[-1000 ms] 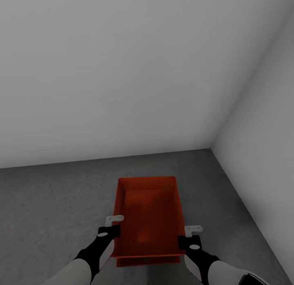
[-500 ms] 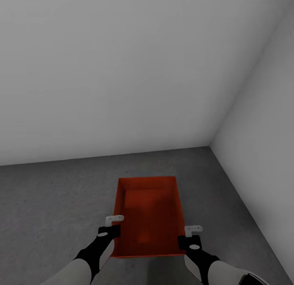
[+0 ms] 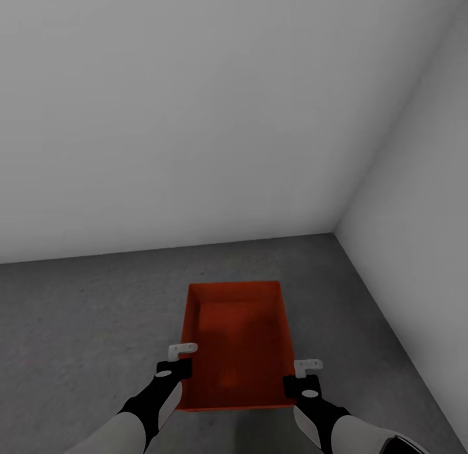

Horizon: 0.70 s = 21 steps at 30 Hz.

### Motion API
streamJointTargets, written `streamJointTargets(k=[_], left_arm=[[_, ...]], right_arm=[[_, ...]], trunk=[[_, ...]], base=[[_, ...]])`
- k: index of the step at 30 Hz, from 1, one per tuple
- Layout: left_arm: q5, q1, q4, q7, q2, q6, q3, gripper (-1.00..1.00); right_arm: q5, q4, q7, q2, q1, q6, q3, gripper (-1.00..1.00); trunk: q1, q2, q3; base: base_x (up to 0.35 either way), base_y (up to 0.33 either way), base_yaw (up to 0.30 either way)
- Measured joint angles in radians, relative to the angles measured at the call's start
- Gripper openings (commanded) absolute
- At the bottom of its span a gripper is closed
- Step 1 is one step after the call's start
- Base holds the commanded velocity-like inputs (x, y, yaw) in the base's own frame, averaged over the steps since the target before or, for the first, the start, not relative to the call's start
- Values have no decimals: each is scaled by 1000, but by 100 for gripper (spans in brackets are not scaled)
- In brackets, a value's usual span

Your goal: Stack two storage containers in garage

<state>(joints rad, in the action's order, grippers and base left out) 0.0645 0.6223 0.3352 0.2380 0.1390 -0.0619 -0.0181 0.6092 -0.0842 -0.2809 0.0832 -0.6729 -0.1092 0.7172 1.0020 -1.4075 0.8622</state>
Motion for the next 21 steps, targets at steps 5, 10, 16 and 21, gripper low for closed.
streamJointTargets(k=[5, 10, 16, 21], left_arm=[[0, 0, 0, 0, 0, 0, 0, -100], [0, 0, 1, 0, 0, 0, 0, -100], [-1, 0, 1, 0, 0, 0, 0, -100], [0, 0, 1, 0, 0, 0, 0, -100]], right_arm=[[0, 0, 0, 0, 0, 0, 0, -100], [1, -2, -1, -1, 0, 0, 1, -100], [1, -2, -1, -1, 0, 0, 1, -100], [1, -2, -1, -1, 0, 0, 1, -100]], trunk=[[19, -35, 16], [31, -56, 25], [31, -56, 25], [46, -84, 38]], base=[[0, 0, 0], [0, 0, 0], [0, 0, 0], [0, 0, 0]])
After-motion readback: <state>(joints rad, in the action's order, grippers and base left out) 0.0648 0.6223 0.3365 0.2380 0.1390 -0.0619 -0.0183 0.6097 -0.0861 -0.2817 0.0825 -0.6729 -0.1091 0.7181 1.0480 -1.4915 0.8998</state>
